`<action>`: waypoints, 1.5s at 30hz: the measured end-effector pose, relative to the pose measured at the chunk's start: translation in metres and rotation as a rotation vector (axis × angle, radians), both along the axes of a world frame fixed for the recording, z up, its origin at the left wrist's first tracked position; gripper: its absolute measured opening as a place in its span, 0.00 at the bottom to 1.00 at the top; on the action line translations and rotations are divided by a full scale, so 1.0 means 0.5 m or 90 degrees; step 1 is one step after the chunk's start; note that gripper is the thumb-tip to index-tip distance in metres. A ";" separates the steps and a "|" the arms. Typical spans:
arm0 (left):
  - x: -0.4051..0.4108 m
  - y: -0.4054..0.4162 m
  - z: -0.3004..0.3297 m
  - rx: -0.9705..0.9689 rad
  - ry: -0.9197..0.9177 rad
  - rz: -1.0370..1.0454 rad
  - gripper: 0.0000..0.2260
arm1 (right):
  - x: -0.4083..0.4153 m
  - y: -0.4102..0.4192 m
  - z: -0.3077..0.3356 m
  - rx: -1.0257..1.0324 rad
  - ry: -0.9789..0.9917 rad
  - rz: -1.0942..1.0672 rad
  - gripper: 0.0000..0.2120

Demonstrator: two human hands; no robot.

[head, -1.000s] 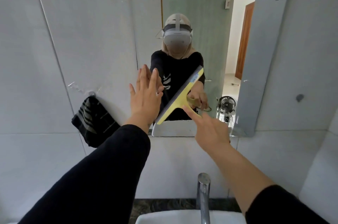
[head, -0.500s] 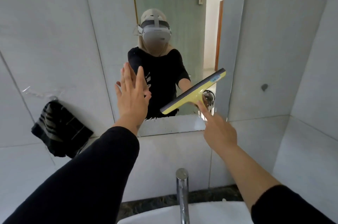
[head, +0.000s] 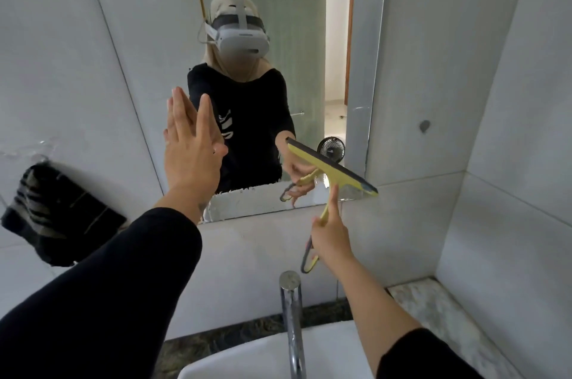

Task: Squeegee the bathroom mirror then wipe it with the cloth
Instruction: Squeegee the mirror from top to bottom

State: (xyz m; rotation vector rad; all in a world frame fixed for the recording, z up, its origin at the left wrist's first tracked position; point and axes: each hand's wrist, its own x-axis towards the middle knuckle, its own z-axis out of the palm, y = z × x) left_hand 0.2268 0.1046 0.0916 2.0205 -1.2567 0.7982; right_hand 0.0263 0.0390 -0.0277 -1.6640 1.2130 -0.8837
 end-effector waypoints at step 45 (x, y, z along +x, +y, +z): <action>0.005 0.073 -0.082 0.073 0.045 0.071 0.40 | 0.030 0.029 0.013 -0.502 0.615 0.082 0.43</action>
